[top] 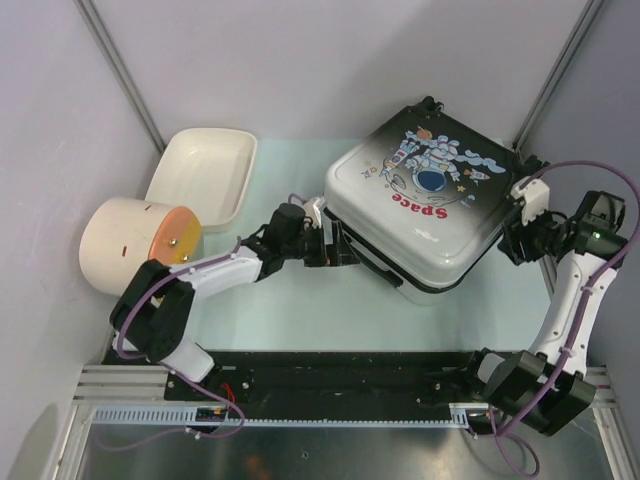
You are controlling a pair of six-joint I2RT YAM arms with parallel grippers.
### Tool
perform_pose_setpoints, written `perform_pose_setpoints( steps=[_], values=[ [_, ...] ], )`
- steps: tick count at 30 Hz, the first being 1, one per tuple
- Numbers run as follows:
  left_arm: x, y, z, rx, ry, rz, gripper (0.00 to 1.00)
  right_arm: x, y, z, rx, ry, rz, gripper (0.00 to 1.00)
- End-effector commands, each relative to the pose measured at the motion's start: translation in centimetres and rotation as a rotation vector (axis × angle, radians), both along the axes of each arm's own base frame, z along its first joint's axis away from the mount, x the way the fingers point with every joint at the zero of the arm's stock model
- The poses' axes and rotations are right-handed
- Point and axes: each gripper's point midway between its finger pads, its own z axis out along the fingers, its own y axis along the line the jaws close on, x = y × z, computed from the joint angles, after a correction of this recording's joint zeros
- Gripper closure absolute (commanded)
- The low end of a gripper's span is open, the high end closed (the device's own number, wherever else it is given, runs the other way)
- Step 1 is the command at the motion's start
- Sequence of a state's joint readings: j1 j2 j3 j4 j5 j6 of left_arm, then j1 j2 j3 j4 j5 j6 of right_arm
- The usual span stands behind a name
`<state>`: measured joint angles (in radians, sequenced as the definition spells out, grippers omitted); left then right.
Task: Open, take out, and arrange the luggage
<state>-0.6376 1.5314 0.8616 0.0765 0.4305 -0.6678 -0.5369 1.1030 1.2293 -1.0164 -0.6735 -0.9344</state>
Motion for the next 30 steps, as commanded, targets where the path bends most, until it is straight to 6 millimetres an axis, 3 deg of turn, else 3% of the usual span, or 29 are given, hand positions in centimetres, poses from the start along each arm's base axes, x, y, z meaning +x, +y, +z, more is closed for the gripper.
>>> perform_pose_setpoints(
  steps=[1,3,5,6,7,8,9,11,12,15,16,17,18,19,20,21,23,24,26,27,30],
  values=[
    [3.4,-0.6,5.3,-0.124,-0.119,0.042,0.00,-2.8,3.4,-4.2,0.036,0.094,0.291,0.46],
    [3.9,0.7,5.1,-0.116,-0.122,0.071,0.00,-3.1,5.1,-6.1,0.073,0.118,0.353,0.45],
    [4.7,2.8,5.3,-0.125,-0.108,0.119,0.00,-1.8,6.2,-6.9,0.048,0.071,0.372,0.42],
    [4.6,3.7,4.6,-0.118,-0.084,0.133,0.00,-2.2,8.4,-8.4,0.102,0.112,0.375,0.42],
    [5.5,5.3,4.4,-0.111,-0.083,0.171,0.00,-0.4,9.0,-7.8,0.049,0.005,0.391,0.41],
    [5.6,6.2,4.9,-0.105,-0.098,0.189,0.00,0.0,10.1,-7.7,0.052,-0.026,0.399,0.41],
    [5.6,7.2,4.4,-0.084,-0.088,0.206,0.00,-0.6,13.0,-9.0,0.069,-0.021,0.474,0.41],
    [6.1,9.5,5.0,-0.071,-0.112,0.251,0.00,1.2,15.2,-7.3,0.084,-0.133,0.448,0.43],
    [6.6,10.7,5.3,-0.071,-0.121,0.278,0.00,-0.1,19.1,-7.9,0.103,-0.132,0.560,0.44],
    [6.9,12.6,5.6,-0.042,-0.142,0.320,0.00,1.4,24.4,-5.6,0.143,-0.270,0.590,0.44],
    [7.0,12.8,5.6,-0.038,-0.146,0.325,0.00,0.3,27.5,-5.4,0.159,-0.276,0.638,0.44],
    [7.2,13.0,6.0,-0.039,-0.155,0.330,0.00,0.4,29.2,-5.9,0.172,-0.269,0.651,0.44],
    [7.0,13.3,5.7,-0.031,-0.133,0.339,0.00,0.3,30.8,-5.2,0.191,-0.304,0.670,0.44],
    [7.0,13.3,5.9,-0.036,-0.128,0.345,0.00,-0.2,33.2,-3.1,0.219,-0.362,0.707,0.43],
    [7.2,13.4,6.3,-0.039,-0.135,0.352,0.00,-0.2,33.9,-2.5,0.255,-0.348,0.696,0.43],
    [7.3,13.6,6.7,-0.039,-0.148,0.363,0.00,-0.3,34.1,-1.6,0.284,-0.336,0.681,0.43],
    [7.9,14.4,7.2,-0.034,-0.163,0.397,0.00,0.3,32.2,1.3,0.364,-0.317,0.599,0.44],
    [8.1,14.8,7.4,-0.034,-0.173,0.408,0.00,-0.8,31.1,0.7,0.373,-0.248,0.599,0.44],
    [8.5,15.5,7.4,-0.024,-0.179,0.431,0.01,-0.7,27.7,0.7,0.358,-0.222,0.526,0.42],
    [8.6,15.7,7.5,-0.021,-0.182,0.433,0.02,-2.2,26.0,0.8,0.348,-0.200,0.500,0.41],
    [9.1,15.7,7.1,-0.016,-0.173,0.431,0.06,-3.5,21.3,-0.4,0.338,-0.155,0.332,0.39]
  ],
)
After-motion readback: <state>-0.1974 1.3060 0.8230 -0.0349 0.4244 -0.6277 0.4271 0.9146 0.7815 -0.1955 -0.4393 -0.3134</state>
